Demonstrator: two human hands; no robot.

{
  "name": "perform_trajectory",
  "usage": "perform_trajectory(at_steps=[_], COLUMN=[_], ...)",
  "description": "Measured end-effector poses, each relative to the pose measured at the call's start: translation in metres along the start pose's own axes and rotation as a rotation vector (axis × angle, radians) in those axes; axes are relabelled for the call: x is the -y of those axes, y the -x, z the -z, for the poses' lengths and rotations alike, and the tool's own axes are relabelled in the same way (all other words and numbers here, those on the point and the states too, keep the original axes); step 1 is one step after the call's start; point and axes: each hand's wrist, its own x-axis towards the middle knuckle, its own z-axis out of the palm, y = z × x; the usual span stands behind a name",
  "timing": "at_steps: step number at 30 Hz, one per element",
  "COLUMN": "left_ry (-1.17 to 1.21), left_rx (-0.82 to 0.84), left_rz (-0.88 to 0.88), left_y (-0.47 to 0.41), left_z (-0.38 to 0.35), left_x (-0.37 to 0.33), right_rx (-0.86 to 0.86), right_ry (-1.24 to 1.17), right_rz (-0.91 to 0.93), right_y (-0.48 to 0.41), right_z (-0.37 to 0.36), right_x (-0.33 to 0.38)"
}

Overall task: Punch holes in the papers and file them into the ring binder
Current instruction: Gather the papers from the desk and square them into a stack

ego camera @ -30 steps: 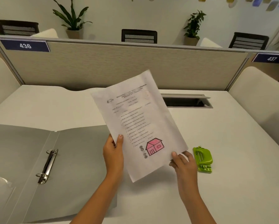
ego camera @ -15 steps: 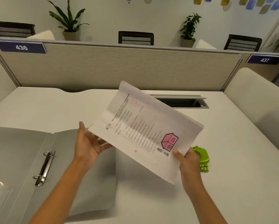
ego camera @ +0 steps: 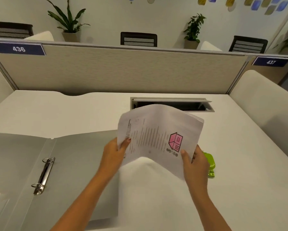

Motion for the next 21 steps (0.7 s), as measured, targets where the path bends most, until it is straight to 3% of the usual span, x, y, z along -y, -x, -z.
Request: perform_trajectory(at_steps=[4,11,21], left_ry=[0.116,0.163,0.232], left_rx=[-0.213,-0.189,-0.22], left_rz=[-0.064,0.036,0.009], left_y=[0.025,0.029,0.03], left_z=[-0.035,-0.048,-0.047], left_x=[-0.008,0.025,0.031], right_rx=[-0.125,-0.111,-0.09], right_ry=[-0.073,-0.087,-0.156], right_rz=[0.027,-0.08,-0.151], right_y=[0.023,0.04,0.035], right_z=[-0.018,-0.028,-0.022], right_x=[0.001,-0.029,-0.042])
